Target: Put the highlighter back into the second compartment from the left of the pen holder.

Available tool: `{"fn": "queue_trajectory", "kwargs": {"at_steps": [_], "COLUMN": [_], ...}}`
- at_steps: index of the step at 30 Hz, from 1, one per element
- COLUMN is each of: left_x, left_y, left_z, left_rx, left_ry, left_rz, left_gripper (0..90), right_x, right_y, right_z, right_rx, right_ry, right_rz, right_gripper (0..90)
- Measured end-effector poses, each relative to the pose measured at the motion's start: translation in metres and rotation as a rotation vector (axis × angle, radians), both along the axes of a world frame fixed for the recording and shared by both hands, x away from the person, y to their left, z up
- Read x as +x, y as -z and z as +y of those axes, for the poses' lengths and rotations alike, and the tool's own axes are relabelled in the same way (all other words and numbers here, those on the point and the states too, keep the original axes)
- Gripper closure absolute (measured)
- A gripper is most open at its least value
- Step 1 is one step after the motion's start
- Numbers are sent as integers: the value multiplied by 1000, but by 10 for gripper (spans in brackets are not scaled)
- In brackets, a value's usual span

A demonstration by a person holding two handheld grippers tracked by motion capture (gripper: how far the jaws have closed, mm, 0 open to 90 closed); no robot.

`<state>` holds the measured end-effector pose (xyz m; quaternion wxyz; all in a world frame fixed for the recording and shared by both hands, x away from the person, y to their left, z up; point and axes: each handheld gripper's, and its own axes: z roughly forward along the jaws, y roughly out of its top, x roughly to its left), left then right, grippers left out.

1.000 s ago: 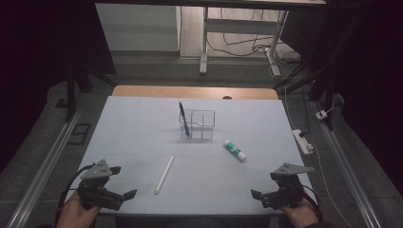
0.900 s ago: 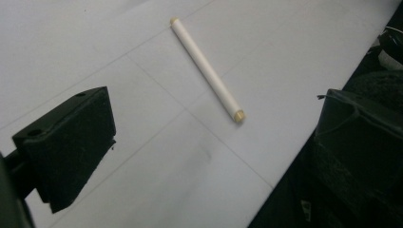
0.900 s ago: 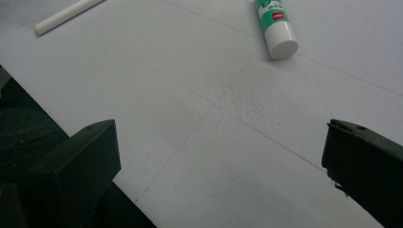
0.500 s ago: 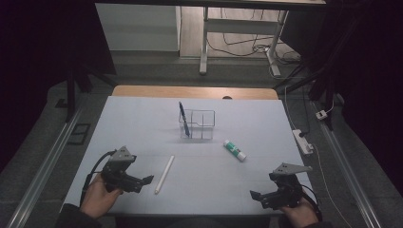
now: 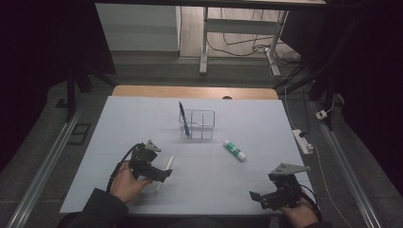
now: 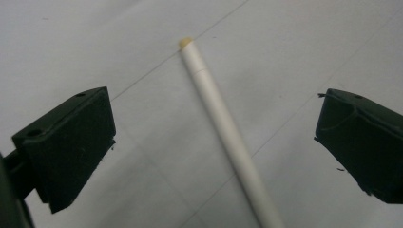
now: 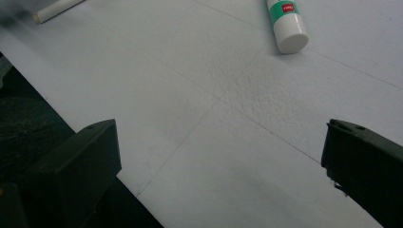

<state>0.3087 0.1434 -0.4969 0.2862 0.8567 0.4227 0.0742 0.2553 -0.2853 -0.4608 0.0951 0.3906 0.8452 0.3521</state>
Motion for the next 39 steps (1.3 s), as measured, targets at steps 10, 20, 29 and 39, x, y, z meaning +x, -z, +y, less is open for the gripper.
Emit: {"fn": "queue_trajectory", "kwargs": {"at_steps": [10,20,29,39], "left_x": [25,29,28,33], "left_y": [17,18,16,15], "left_z": [-18,-27,-31,-21], "left_rx": [94,108,156,55], "left_ry": [-48,-38,-70,-58], "left_rz": [66,112,111,142], "left_gripper": [92,527,758,781], "right_x": [0,1,2,1], "right_y": [0,1,1,1], "right_z": [1,1,0,0], "right_rx": [-5,-4,-3,-1], "right_ry": [-6,-7,-6,-5], "right_rz": [5,11,17,14], "right_gripper": [0,0,0,0]}}
